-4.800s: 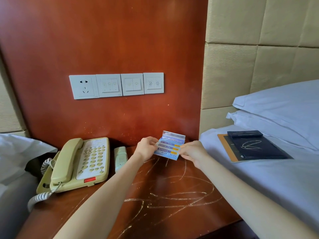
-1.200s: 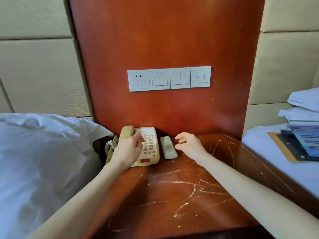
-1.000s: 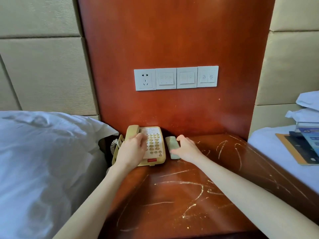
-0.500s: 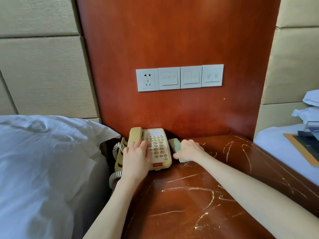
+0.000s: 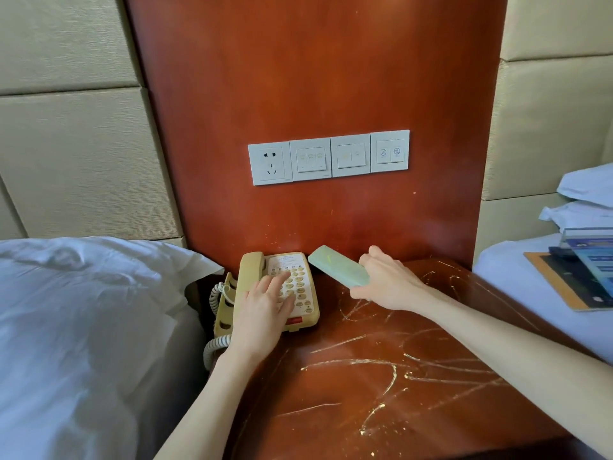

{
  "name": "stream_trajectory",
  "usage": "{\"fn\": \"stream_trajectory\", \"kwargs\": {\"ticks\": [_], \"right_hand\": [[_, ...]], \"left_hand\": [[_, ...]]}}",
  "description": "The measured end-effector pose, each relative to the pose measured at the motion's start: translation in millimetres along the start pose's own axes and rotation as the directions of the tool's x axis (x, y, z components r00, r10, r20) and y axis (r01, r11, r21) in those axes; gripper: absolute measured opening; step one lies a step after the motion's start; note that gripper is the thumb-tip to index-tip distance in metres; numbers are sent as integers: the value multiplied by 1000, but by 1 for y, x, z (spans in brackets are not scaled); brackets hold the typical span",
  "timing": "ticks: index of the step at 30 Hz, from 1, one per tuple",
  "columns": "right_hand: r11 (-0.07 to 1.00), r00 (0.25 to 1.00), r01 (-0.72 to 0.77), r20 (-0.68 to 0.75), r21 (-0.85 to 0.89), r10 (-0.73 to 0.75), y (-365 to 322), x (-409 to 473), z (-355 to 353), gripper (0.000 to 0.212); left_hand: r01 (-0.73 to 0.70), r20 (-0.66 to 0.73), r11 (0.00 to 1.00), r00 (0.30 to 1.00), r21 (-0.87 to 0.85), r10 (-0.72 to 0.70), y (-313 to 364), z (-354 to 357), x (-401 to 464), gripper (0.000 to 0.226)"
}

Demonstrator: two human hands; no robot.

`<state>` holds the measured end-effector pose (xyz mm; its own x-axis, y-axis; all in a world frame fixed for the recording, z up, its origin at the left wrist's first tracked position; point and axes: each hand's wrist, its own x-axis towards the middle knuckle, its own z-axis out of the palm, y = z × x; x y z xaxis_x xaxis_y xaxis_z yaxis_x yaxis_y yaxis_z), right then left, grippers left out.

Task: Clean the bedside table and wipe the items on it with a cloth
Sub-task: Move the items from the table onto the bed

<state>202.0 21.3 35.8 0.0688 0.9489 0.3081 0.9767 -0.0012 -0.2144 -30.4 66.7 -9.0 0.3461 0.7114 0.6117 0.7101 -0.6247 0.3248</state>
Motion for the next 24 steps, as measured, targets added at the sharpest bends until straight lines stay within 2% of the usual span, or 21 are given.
{"fn": "stream_trajectory", "kwargs": {"ticks": [2,6,10,15,19,24], "right_hand": [[998,998,63,-28,-28,-64,2,-14,-10,37],[969,978,191,-57,-155,-202,12,-41,-24,36],[925,956,248,-79,-288,-281,29,-65,-34,34],[926,961,221,-93,-306,-260,58,-86,-49,34],[944,971,188,-93,-271,-220,88,-100,-62,31],[988,987,95,-118,-118,-109,140,-116,-80,40]], "left_hand": [[-30,8,999,1000,-18,30,7,-1,2,53],[-184,17,982,983,50,183,23,-3,14,72],[-338,92,927,941,161,327,41,-5,34,75],[-511,279,840,846,184,454,75,5,61,67],[-603,328,784,778,147,536,107,23,75,59],[-679,282,725,721,111,632,148,51,81,58]]}}
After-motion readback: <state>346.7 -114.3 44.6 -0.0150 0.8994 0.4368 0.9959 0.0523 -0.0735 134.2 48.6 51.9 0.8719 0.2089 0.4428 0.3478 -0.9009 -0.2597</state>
